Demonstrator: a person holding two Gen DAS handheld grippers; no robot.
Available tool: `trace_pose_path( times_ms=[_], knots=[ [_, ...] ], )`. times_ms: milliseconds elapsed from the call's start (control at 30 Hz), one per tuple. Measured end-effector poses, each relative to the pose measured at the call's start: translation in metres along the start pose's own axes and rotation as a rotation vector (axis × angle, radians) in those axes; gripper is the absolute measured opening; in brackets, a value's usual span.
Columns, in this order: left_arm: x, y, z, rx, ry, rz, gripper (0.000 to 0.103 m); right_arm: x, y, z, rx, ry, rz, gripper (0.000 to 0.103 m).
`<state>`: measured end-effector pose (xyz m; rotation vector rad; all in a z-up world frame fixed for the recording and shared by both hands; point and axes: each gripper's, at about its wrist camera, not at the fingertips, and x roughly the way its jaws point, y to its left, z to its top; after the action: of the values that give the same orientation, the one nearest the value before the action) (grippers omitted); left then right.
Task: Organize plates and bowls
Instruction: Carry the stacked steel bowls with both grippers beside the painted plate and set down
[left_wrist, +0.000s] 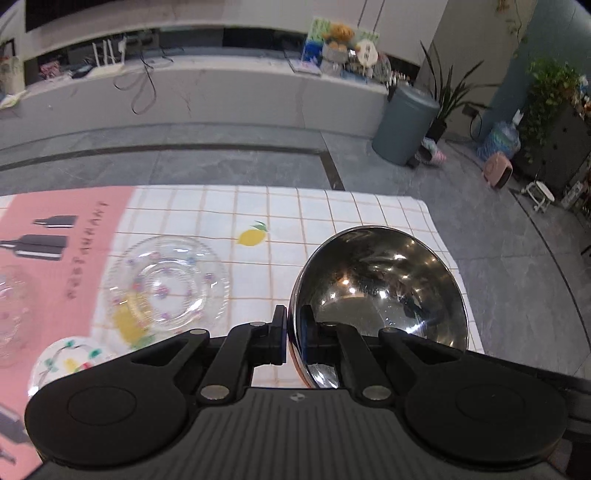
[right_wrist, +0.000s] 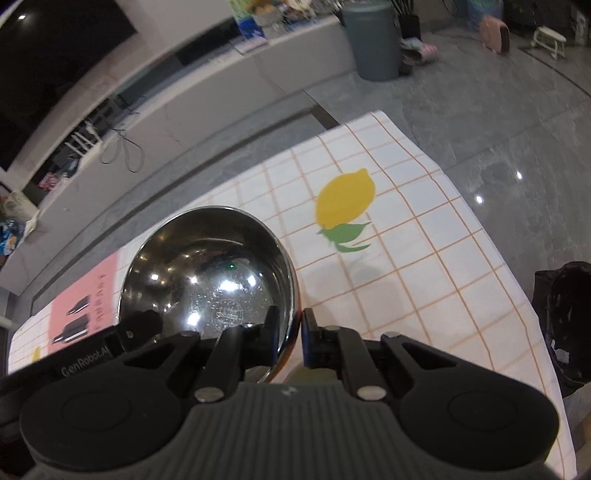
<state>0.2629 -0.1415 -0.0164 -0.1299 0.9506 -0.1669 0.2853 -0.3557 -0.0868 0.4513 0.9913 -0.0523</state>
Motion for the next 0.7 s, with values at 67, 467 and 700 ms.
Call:
trace_pose_path(
  times_ms=[67, 467, 700],
  knots=[
    [-0.019, 0.004, -0.01, -0.009, -0.018, 0.005, 0.007, -0.017, 0.007, -0.014, -0.012, -0.011, 0.018, 0.009],
    [-0.109, 0.076, -0.068, -0.151, -0.076, 0.034, 0.009, -0.079, 0.061, -0.114, -0.11, 0.034, 0.11, 0.01],
    [-0.138, 0.133, -0.108, -0.268, -0.065, 0.071, 0.009, -0.089, 0.101, -0.162, -0.178, 0.073, 0.172, 0.01]
  ],
)
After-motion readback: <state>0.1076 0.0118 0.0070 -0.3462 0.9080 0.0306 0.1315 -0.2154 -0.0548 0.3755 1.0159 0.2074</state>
